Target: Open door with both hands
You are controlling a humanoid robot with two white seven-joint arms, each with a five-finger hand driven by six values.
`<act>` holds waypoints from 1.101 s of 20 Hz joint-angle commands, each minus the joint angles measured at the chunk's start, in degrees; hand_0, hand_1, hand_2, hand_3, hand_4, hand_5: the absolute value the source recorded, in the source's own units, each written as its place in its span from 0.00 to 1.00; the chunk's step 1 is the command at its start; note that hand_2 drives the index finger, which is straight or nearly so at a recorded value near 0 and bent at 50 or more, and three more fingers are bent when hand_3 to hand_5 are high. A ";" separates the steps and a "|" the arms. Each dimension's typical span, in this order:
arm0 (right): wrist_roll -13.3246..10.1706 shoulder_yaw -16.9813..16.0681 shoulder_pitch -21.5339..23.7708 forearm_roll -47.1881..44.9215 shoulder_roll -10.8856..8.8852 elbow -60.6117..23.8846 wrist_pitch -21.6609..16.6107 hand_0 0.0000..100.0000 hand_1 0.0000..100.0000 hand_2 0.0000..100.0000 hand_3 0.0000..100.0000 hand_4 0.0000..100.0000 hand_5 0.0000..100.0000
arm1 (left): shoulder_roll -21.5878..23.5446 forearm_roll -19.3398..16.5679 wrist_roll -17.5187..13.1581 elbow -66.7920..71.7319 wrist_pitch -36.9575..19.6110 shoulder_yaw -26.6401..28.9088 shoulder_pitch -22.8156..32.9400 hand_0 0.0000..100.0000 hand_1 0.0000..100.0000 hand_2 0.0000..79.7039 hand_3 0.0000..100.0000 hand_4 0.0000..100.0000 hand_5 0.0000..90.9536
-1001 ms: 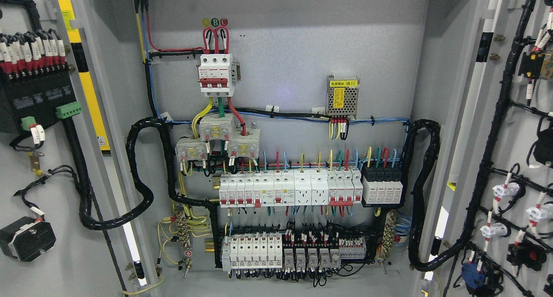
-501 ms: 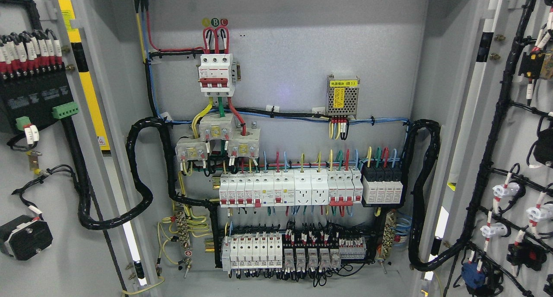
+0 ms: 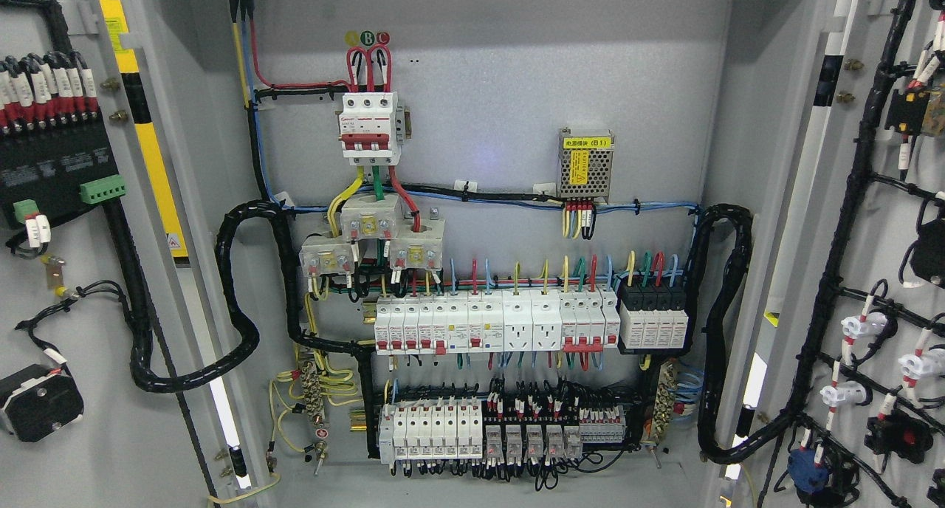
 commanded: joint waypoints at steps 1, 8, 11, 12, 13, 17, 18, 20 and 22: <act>0.09 1.02 0.00 -0.01 -0.11 -0.14 -0.13 0.21 0.14 0.00 0.00 0.00 0.00 | 1.91 0.22 0.08 1.75 0.02 -0.86 -0.91 0.00 0.00 0.00 0.07 0.00 0.00; 0.09 1.11 -0.17 -0.01 -0.29 -0.23 -0.22 0.21 0.13 0.00 0.00 0.00 0.00 | 3.23 1.79 0.08 2.28 0.11 -0.07 -1.00 0.00 0.00 0.00 0.08 0.00 0.00; 0.09 1.46 -0.26 -0.01 -0.47 -0.23 -0.22 0.21 0.12 0.00 0.00 0.00 0.00 | 3.23 1.97 0.08 2.54 0.46 0.19 -1.00 0.00 0.00 0.00 0.08 0.00 0.00; 0.09 1.55 -0.26 -0.01 -0.47 -0.23 -0.22 0.21 0.12 0.00 0.00 0.00 0.00 | 3.23 1.97 0.08 2.89 0.46 0.19 -1.00 0.00 0.00 0.00 0.08 0.00 0.00; 0.09 1.55 -0.26 -0.01 -0.47 -0.14 -0.22 0.21 0.12 0.00 0.00 0.00 0.00 | 3.23 1.97 0.08 2.89 0.46 0.19 -1.00 0.00 0.00 0.00 0.08 0.00 0.00; 0.09 1.90 -0.26 0.08 -0.47 -0.23 -0.22 0.21 0.12 0.00 0.00 0.00 0.00 | 3.23 2.15 0.08 1.23 0.37 -1.30 -0.91 0.00 0.00 0.00 0.08 0.00 0.00; 0.09 1.99 -0.35 0.08 -0.47 -0.23 -0.22 0.21 0.12 0.00 0.00 0.00 0.00 | 3.23 2.15 0.08 0.35 0.37 -2.17 -0.91 0.00 0.00 0.00 0.08 0.00 0.00; 0.09 2.69 -0.44 0.08 -0.55 -0.23 -0.22 0.21 0.11 0.00 0.00 0.00 0.00 | 3.84 2.06 0.08 -2.19 0.28 -3.75 -0.39 0.00 0.00 0.00 0.08 0.00 0.00; 0.09 2.96 -0.44 0.08 -0.55 -0.23 -0.22 0.21 0.12 0.00 0.00 0.00 0.00 | 4.03 2.06 0.17 -4.65 0.28 -4.90 -0.12 0.00 0.00 0.00 0.08 0.00 0.00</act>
